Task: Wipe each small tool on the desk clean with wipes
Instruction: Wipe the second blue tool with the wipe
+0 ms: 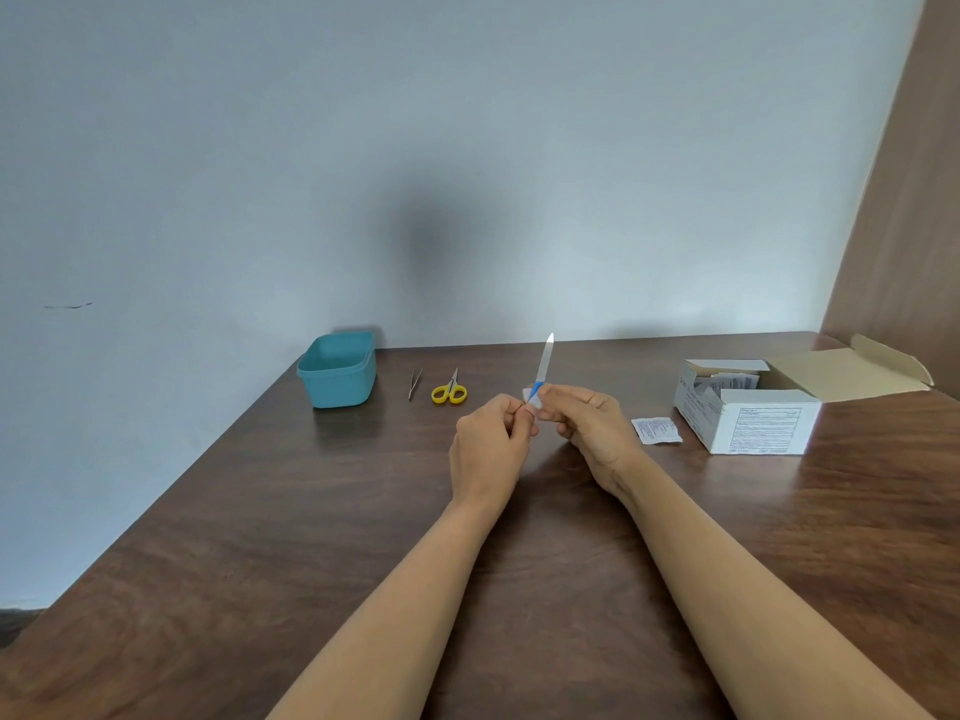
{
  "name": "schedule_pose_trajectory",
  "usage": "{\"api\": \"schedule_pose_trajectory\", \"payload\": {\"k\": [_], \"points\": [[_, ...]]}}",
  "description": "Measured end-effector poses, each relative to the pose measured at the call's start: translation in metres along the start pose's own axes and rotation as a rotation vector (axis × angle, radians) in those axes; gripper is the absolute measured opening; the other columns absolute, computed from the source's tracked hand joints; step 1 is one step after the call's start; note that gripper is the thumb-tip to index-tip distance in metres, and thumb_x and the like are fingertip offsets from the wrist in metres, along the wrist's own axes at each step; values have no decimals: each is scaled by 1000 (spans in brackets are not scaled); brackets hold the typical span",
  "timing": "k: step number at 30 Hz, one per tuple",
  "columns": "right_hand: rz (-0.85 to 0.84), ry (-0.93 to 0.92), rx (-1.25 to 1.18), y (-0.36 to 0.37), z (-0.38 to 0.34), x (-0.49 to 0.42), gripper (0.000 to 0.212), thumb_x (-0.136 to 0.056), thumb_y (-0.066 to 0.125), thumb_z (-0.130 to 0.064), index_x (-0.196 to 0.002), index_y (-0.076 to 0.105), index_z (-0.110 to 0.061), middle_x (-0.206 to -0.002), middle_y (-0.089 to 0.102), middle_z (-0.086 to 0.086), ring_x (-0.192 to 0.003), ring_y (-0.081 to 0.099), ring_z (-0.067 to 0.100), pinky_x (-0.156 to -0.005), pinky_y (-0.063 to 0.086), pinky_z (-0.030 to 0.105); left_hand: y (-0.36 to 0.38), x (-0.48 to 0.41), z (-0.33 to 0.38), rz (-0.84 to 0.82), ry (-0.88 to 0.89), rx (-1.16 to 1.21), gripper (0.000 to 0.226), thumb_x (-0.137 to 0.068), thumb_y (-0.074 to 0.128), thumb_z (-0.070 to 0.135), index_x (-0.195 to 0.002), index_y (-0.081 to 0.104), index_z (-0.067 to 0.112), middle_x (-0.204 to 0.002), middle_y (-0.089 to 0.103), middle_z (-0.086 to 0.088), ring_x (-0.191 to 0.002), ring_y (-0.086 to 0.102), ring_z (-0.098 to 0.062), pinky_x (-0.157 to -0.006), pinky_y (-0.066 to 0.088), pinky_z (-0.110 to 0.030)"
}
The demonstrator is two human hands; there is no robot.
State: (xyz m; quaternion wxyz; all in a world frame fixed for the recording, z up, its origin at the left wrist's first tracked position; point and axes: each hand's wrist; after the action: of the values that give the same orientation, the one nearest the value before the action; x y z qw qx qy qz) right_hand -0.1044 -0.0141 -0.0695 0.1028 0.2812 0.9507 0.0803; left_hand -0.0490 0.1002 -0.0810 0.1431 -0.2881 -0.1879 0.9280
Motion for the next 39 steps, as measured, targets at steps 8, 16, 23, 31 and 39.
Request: {"api": "schedule_pose_trajectory", "payload": {"k": [8,16,23,31,39], "points": [[14,-24,-43,-2,1,1,8,-83,70,-13,-89,76,-14,-98,73,6,-89,55,16,-68,35,22,1,0,1,-9,51,-52,21,-94,56,31,-74,62,27,-68,70,9,-69,65,-7,-70,54,-35],[67,-33,18,5,-2,4,11,-87,66,-17,-77,72,-17,-74,70,-6,-73,60,5,-68,37,23,2,0,0,-16,123,-154,21,-92,56,36,-78,64,23,-69,69,12,-69,64,-7,-65,52,-32],[-14,14,-40,7,-2,1,19,-90,61,-15,-73,71,-18,-75,62,-2,-79,46,13,-58,34,18,-7,-7,3,71,-130,500,17,-91,65,27,-75,70,23,-71,72,5,-66,64,-5,-69,52,-24],[-193,72,-63,7,1,1,19,-87,64,-8,-106,66,-4,-76,66,-1,-71,53,9,-57,42,15,-19,-15,-1,-232,-326,823,21,-92,57,34,-105,70,26,-102,72,10,-94,62,-2,-80,41,-23],[-159,133,-38,8,1,1,32,-75,75,-3,-100,57,-14,-83,68,6,-81,57,18,-62,44,20,-24,-17,-4,-282,-340,920,16,-94,55,24,-99,70,24,-94,75,9,-85,63,-2,-78,41,-22]]}}
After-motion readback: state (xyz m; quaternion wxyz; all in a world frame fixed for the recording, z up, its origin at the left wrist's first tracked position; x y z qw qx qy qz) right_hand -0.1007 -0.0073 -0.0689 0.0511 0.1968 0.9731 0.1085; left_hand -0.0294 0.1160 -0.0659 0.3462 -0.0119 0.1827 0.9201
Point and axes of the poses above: each hand's wrist, its own x-axis away from the middle knuckle, its own y-axis out of the palm, z = x × y
